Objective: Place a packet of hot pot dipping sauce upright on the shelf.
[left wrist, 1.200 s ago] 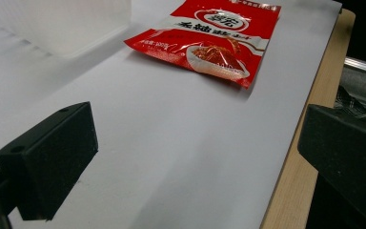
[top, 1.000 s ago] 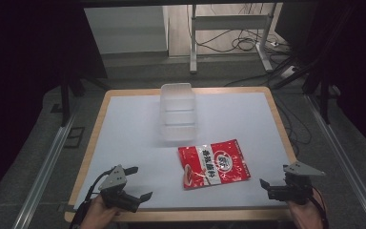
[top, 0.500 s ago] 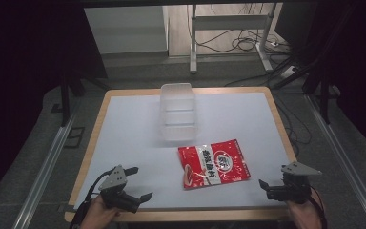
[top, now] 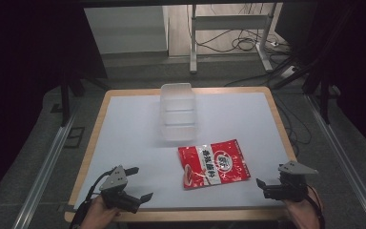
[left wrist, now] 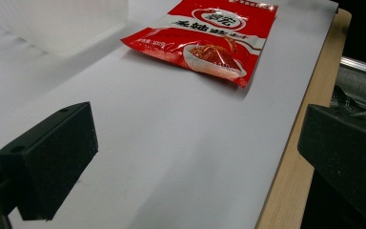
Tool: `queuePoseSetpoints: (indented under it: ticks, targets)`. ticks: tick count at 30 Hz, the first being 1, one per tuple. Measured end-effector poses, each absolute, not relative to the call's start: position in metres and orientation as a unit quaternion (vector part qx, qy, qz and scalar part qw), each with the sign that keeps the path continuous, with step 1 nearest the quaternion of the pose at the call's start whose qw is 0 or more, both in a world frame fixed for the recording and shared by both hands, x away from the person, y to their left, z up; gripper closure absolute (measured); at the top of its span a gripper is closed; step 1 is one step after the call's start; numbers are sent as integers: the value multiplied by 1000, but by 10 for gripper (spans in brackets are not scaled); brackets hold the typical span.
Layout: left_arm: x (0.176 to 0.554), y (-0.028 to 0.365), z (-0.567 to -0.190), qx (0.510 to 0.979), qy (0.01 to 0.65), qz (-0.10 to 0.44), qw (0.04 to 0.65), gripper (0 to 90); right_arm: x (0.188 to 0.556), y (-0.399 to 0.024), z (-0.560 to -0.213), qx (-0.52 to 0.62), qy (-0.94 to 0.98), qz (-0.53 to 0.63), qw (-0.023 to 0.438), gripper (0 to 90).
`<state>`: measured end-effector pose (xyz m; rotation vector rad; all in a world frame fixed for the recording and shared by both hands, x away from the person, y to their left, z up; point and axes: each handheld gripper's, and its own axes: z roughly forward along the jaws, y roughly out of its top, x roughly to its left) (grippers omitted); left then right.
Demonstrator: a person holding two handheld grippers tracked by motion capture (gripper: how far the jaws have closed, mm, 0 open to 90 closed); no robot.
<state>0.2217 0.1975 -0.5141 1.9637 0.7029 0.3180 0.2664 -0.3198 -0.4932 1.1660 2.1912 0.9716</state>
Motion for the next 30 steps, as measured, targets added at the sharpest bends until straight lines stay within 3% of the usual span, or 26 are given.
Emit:
queuePoseSetpoints:
  ticks: [30]
  targets:
    - [222,196,-515,812,286,133,492,0,292,-295,-497,395,819,364,200,0]
